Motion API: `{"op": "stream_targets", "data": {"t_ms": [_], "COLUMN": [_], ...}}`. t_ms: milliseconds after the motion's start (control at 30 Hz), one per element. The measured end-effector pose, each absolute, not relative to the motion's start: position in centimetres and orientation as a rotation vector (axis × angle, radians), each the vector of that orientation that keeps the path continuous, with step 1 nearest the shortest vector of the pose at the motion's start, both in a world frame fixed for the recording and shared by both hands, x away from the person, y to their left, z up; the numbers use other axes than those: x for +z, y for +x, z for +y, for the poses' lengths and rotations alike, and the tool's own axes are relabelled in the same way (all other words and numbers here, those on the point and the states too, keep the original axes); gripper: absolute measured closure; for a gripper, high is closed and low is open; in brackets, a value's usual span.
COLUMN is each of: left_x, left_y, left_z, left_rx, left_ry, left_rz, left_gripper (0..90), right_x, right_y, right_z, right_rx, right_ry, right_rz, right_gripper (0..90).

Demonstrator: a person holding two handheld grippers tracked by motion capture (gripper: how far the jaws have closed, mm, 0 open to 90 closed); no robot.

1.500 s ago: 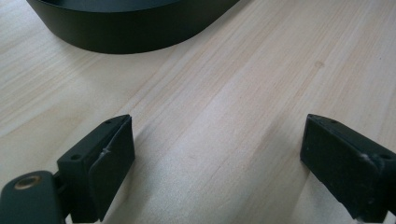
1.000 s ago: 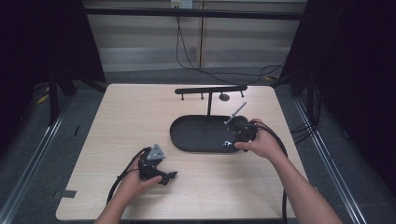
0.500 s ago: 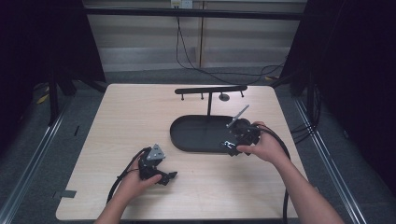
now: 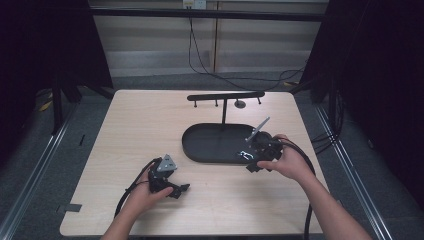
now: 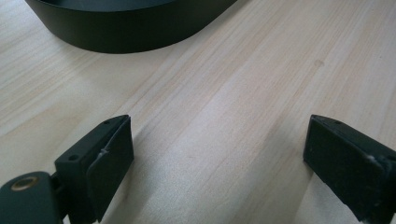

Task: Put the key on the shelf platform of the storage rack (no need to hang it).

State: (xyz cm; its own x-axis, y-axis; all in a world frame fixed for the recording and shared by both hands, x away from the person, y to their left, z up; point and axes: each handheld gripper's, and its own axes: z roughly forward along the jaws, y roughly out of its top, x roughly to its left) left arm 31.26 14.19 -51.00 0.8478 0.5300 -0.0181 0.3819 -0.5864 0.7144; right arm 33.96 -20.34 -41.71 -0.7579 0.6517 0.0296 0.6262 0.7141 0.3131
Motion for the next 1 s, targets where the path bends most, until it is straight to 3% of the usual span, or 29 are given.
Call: {"op": "stream_targets", "data": {"t_ms": [1000], "left_x": [-51.0], "left_y": [31.2], "left_z": [14.2], "left_rx": [0.256], "left_ry": [2.265], "left_rz": [0.659], "left_gripper": [8.3], "right_x": [-42.8], "right_y": [31.4], "right_z": [-22.3], "right_rx": [0.483], "right_ry": [1.075], "right_rz": [2.829], "right_gripper": [30.1]}}
